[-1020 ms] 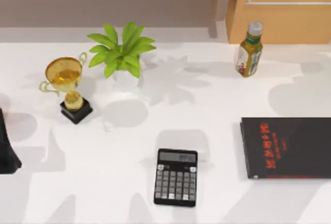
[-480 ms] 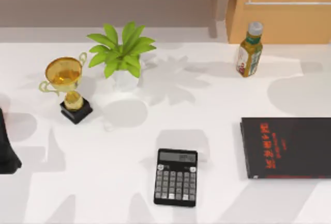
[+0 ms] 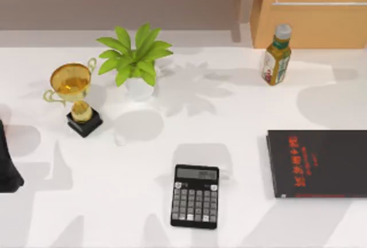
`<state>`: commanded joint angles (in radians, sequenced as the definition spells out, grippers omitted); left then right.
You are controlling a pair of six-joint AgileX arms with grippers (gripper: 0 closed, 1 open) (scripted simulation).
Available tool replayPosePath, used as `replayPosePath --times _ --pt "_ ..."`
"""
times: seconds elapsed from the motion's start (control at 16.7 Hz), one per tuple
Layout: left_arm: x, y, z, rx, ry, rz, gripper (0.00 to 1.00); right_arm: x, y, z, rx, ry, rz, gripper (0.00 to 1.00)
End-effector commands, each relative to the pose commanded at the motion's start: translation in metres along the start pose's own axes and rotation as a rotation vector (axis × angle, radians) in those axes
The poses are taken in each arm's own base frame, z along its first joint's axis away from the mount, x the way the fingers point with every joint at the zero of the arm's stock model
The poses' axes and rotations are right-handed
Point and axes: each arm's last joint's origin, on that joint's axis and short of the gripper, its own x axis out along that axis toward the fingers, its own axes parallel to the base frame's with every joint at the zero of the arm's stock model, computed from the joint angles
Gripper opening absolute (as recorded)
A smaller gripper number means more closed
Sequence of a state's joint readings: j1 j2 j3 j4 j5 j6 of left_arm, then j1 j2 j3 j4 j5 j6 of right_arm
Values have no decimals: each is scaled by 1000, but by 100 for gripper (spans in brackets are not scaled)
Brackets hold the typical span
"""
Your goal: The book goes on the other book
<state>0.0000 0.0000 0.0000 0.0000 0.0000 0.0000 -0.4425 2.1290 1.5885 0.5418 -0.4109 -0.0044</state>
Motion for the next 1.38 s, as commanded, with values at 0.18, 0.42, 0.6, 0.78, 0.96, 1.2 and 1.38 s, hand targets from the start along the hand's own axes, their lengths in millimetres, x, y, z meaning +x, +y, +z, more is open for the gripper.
replayPosePath --times 0.18,0.42,0.6,0.78,0.96,1.2,1.38 --pt "0 0 0 0 0 0 100 0 0 0 0 0 0 2" --pt "0 0 0 0 0 0 100 0 0 0 0 0 0 0" --pt "0 0 0 0 0 0 100 0 0 0 0 0 0 0" --pt "0 0 0 0 0 0 100 -2 -2 2 0 -3 -4 0" --pt "0 0 0 0 0 0 100 -8 -1 8 1 -1 -3 0" --pt "0 0 0 0 0 0 100 -11 -2 11 1 -2 -3 0" --pt "0 0 0 0 0 0 100 -9 4 13 7 -6 7 0"
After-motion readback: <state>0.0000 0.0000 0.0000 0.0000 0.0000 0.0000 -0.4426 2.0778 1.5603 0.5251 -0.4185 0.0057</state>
